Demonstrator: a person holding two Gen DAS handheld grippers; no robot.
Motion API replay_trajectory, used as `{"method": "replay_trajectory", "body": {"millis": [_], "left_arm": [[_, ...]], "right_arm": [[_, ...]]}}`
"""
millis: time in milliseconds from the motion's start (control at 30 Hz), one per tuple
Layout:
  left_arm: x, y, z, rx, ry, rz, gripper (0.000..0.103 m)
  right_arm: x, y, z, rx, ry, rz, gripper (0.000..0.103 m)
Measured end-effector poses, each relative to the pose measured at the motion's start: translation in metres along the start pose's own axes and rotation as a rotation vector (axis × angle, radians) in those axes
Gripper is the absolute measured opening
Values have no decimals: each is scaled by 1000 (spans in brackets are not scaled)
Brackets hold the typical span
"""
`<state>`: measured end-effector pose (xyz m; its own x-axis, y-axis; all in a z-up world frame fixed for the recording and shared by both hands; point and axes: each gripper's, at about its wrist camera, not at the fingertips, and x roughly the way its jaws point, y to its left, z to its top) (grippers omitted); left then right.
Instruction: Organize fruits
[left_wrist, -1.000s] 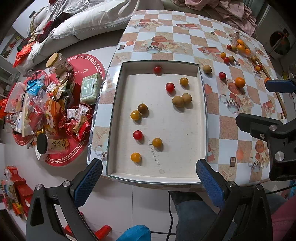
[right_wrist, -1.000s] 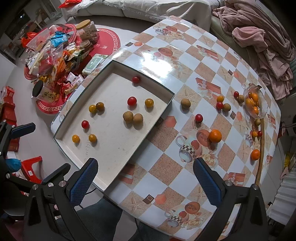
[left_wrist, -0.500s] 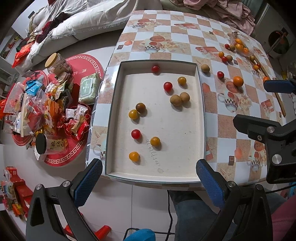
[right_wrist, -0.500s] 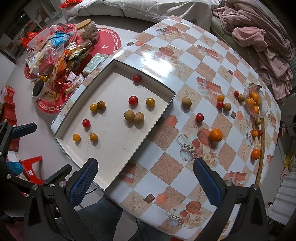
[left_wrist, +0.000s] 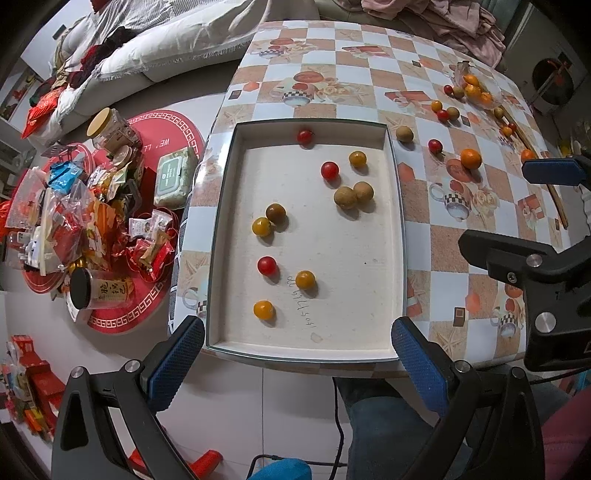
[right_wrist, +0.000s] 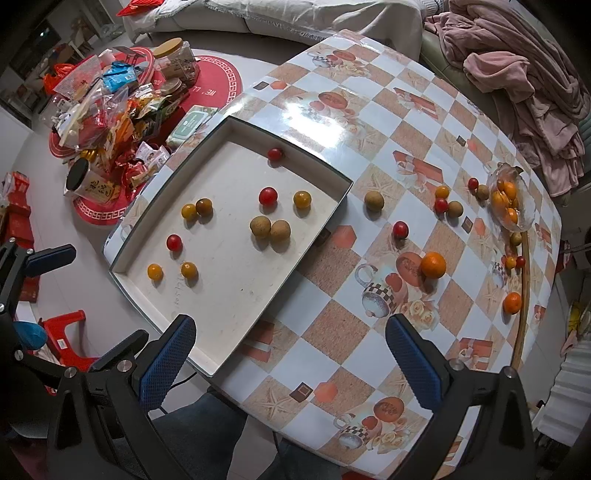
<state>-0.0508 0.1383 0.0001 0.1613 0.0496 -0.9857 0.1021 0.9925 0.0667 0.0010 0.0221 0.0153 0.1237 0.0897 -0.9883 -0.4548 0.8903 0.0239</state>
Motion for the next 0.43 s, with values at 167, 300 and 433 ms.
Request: {"method": "replay_trajectory", "body": {"millis": [167,300,433], "left_arm": [[0,-1,-1,5,1,-2,101],[-1,-1,-1,1,-13,2,101],[-3,0,0,4,-25,3,101]], "right_arm": [[0,0,0,-1,0,1,103],[0,0,0,-1,1,1,103],[0,0,0,-1,0,1,103]]}}
